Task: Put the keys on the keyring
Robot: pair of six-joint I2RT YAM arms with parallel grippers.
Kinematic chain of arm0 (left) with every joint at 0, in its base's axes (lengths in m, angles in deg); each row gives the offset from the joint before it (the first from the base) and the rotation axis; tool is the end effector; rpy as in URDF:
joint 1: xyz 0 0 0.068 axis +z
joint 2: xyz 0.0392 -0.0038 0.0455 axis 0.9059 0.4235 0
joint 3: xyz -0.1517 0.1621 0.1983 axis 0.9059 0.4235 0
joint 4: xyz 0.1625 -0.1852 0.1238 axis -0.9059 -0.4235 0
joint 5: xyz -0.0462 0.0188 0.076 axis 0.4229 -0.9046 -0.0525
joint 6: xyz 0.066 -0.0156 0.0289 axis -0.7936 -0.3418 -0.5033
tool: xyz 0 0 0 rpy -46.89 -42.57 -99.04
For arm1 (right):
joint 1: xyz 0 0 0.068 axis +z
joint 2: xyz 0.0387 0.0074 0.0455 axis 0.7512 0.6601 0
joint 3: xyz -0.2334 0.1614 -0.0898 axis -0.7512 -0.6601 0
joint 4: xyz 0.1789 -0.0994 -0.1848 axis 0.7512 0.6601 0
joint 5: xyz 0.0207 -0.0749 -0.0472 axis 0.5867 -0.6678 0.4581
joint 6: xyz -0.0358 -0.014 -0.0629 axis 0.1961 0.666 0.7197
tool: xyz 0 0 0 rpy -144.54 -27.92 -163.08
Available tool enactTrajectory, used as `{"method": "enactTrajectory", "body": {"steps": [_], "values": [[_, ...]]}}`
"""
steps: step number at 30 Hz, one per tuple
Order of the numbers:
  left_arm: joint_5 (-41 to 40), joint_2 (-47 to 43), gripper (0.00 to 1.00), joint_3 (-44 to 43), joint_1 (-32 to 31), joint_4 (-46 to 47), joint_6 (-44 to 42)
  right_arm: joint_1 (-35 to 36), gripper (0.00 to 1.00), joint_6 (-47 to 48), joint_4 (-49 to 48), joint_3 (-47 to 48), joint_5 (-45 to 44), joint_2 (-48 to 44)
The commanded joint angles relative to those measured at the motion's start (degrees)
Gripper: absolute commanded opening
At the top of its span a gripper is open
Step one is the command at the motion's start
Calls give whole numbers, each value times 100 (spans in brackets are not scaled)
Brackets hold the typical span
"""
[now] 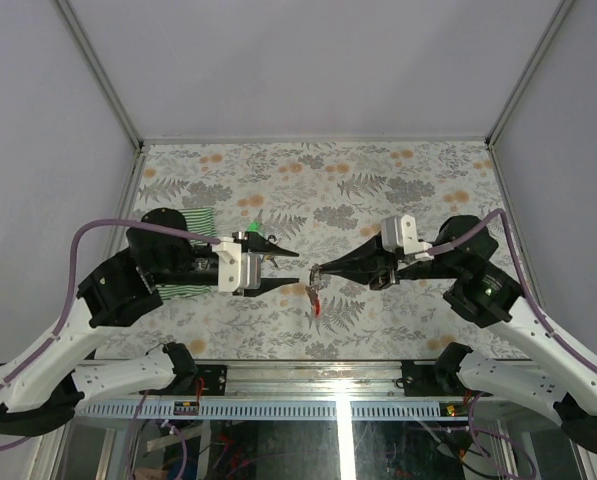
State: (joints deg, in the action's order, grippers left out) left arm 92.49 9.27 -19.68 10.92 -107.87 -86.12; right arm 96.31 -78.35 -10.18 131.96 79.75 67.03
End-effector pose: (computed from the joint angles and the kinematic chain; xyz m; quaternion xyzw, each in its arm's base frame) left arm 0.0774 -0.1633 0.4849 0.6317 0.4211 -0.3343 0.5584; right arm 0.0996 0.1725 0.4537 -0.5195 0.3909 0.4788 0.5900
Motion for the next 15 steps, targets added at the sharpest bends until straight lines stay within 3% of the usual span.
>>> {"method": "enactTrajectory", "body": {"steps": [1,11,15], "values": [[346,-10,41,320,-32,1521,376,5,0,-84,-373,377,400,-180],[767,249,26,343,-32,1920,478,6,0,-134,-490,395,462,-254],[809,250,25,331,-38,1887,419,11,0,-154,-509,426,455,-264]]}}
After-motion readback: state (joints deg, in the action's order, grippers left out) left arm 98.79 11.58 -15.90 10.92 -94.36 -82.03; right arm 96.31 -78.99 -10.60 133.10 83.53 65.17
